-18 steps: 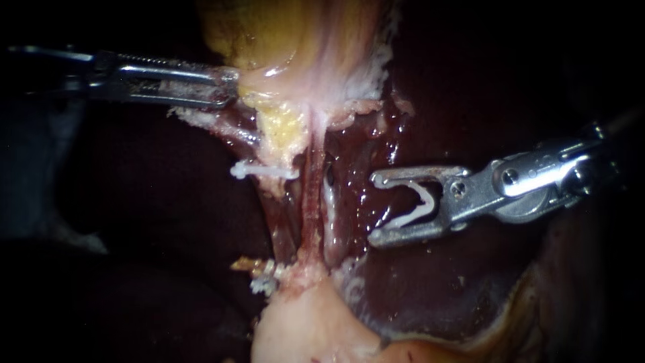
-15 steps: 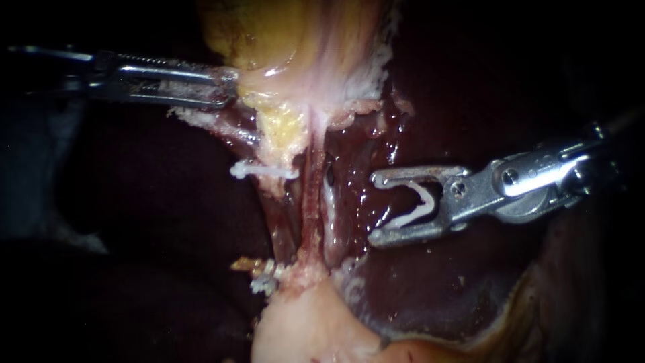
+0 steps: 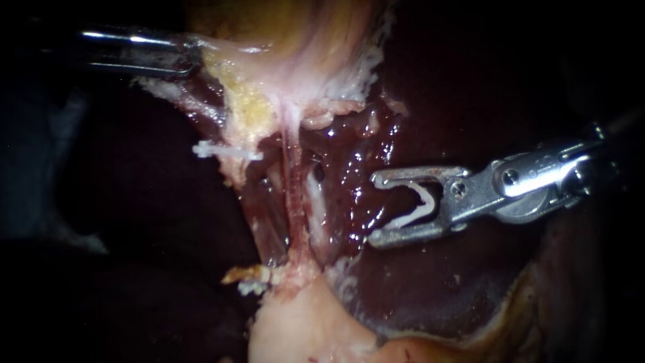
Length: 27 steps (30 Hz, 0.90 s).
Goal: Clipping first clip right tube
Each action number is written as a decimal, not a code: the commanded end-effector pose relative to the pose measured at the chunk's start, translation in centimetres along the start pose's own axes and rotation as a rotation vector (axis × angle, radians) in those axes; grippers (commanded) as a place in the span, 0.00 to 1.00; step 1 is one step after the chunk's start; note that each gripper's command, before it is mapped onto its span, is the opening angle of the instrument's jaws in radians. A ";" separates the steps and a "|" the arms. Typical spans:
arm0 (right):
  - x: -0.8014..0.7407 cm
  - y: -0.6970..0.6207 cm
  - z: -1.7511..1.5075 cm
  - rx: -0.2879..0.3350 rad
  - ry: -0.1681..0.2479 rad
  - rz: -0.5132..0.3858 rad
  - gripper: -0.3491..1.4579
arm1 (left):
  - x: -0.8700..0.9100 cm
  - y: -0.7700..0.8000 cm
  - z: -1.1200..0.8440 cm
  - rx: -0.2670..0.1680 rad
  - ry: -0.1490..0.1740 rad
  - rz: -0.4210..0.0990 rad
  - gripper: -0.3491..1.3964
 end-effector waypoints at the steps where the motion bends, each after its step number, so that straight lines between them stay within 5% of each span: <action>1: 0.00 0.00 0.00 0.000 0.000 0.000 0.47 | 0.00 0.01 0.00 0.000 0.001 0.000 0.00; 11: 0.01 0.00 0.02 0.000 0.000 -0.006 0.47 | 0.00 0.03 0.00 0.001 0.002 -0.001 0.00; 27: -0.16 -0.06 0.46 0.047 0.041 0.152 0.47 | -0.02 0.05 0.01 0.003 0.002 -0.001 0.00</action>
